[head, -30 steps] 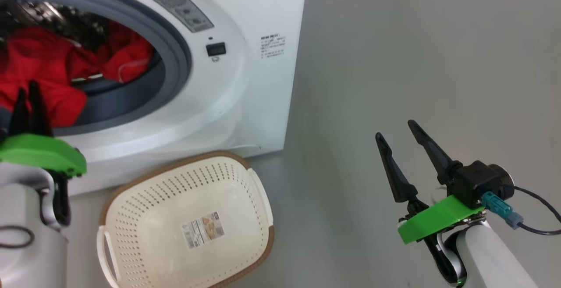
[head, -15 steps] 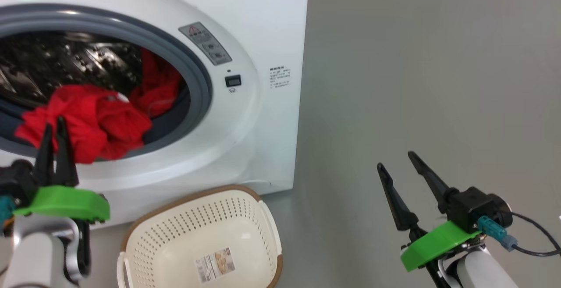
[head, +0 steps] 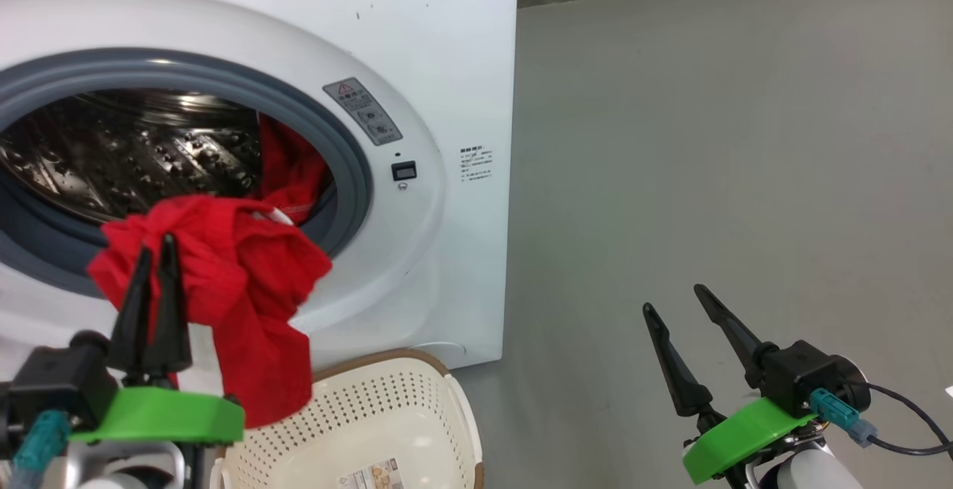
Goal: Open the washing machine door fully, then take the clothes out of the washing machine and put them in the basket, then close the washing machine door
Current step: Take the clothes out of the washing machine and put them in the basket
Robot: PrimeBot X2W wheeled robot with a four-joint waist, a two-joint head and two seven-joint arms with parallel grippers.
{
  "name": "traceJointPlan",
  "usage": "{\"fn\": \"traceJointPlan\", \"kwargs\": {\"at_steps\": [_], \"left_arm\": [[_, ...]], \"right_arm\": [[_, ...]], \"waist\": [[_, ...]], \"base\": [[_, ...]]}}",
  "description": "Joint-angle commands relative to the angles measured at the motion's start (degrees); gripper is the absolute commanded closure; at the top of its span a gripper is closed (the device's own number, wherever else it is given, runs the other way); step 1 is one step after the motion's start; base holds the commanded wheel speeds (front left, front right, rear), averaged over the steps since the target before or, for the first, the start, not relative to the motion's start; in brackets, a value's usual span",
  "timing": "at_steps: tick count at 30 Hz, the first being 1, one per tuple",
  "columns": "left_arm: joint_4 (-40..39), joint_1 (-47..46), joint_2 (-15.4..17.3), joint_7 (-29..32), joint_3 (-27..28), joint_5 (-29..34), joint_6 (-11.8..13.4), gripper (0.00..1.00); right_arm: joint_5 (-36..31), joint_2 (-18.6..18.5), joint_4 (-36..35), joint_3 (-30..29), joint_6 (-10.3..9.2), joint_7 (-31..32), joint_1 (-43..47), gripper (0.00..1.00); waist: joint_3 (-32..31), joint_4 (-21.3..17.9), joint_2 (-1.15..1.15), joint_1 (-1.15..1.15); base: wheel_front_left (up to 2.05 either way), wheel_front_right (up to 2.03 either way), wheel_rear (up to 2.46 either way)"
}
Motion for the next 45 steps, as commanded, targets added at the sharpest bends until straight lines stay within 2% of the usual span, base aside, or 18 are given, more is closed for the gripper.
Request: {"fn": "traceJointPlan", "kwargs": {"at_steps": [1, 8, 14, 23, 28, 33, 34, 42, 45], "left_arm": [[-3.9, 0.2, 0.5, 1.1, 1.3, 0.3, 0.6, 1.0], [-6.4, 2.5, -1.0, 3.8, -0.6, -0.7, 0.6, 1.0], [-1.2, 2.5, -2.3, 3.9, -2.4, -2.3, -0.4, 1.0], [17.1, -2.0, -3.5, 0.6, -3.9, -5.4, -3.4, 1.0], [29.0, -8.1, -3.9, -0.7, -4.0, -6.8, -4.7, 1.0], [40.6, -14.8, -4.9, -1.6, -2.5, -11.5, -7.3, 1.0], [44.9, -17.5, -4.8, -1.9, -2.5, -12.0, -8.0, 1.0], [60.8, -25.9, -4.3, -0.3, -2.8, -12.9, -8.5, 1.0], [63.9, -27.3, -4.2, 0.1, -2.8, -13.2, -8.6, 1.0]], "right_arm": [[0.2, -0.3, -1.6, 0.9, 0.35, -0.4, -0.1, 0.0], [0.0, -0.1, -1.9, 0.8, 0.35, -0.4, -0.6, 0.0], [-0.1, 0.0, -2.3, 0.9, 0.35, -0.4, -1.8, 0.0], [-0.3, 0.3, -2.7, 1.0, 0.35, -0.4, -4.3, 0.0], [-0.7, 0.3, -2.9, 0.9, 0.35, -0.4, -6.0, 0.0], [-0.8, 0.4, -3.1, 0.9, 0.35, -0.4, -7.7, 0.0], [-0.8, 0.5, -3.2, 1.0, 0.35, -0.4, -8.4, 0.0], [-0.9, 0.8, -3.4, 1.4, 0.35, -0.4, -10.0, 0.0], [-0.9, 0.9, -3.4, 1.5, 0.35, -0.4, -10.4, 0.0]], "waist": [[0.3, 0.1, 0.0, 0.0], [2.1, 0.4, 0.0, 0.0], [5.0, 0.4, 0.0, 0.0], [11.4, -0.2, 0.0, 0.0], [15.6, -0.4, 0.0, 0.0], [19.0, -0.9, 0.0, 0.0], [20.1, -1.2, 0.0, 0.0], [24.1, -2.5, 0.0, 0.0], [25.1, -2.8, 0.0, 0.0]], "base": [[0.0, 0.0, 0.0], [0.0, 0.0, 0.0], [0.0, 0.0, 0.0], [0.0, 0.0, 0.0], [0.0, 0.0, 0.0], [0.0, 0.0, 0.0], [0.0, 0.0, 0.0], [0.0, 0.0, 0.0], [0.0, 0.0, 0.0]]}}
